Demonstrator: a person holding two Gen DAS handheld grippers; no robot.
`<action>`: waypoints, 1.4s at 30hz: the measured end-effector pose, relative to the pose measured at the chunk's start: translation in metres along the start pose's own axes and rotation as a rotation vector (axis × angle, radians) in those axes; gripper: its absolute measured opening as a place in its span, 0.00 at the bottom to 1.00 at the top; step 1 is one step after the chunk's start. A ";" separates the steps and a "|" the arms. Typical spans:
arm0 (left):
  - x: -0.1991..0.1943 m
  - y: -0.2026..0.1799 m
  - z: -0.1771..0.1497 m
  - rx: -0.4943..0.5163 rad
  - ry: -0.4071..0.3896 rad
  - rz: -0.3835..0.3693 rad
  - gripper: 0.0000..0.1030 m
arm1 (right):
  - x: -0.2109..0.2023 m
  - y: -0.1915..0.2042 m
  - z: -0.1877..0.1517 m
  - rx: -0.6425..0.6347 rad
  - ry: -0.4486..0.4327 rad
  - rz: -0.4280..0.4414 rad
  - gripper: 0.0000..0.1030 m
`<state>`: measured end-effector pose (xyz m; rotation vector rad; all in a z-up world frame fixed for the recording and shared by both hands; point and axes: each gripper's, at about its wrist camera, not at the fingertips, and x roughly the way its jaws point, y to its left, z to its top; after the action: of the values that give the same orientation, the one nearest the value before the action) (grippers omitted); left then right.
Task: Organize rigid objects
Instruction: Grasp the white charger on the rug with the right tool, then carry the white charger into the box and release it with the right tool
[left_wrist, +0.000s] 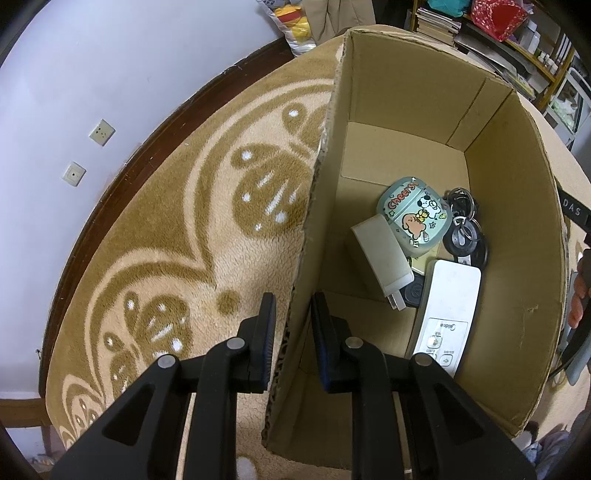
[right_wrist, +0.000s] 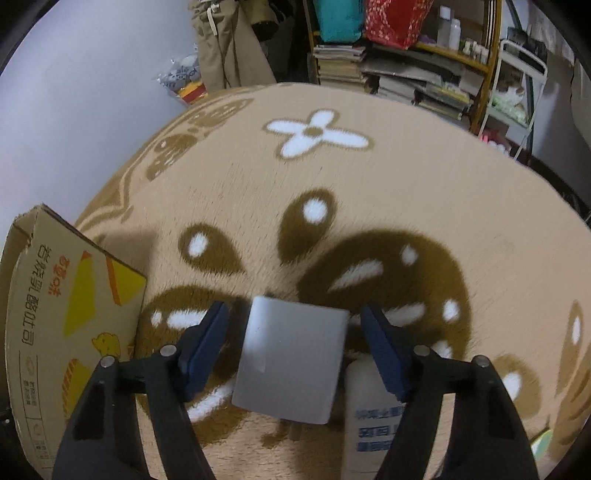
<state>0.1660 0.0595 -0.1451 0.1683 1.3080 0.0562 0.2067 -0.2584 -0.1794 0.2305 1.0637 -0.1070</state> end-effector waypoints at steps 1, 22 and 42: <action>0.000 0.000 0.000 0.000 0.000 0.000 0.19 | 0.002 0.001 -0.001 -0.004 0.007 -0.001 0.68; 0.000 -0.002 0.000 0.010 -0.002 0.011 0.19 | -0.037 0.023 -0.016 -0.068 -0.072 -0.054 0.55; 0.000 -0.002 0.000 0.006 -0.001 0.005 0.19 | -0.138 0.071 -0.012 -0.116 -0.323 0.111 0.54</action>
<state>0.1655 0.0573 -0.1455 0.1766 1.3069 0.0563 0.1442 -0.1896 -0.0548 0.1598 0.7312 0.0175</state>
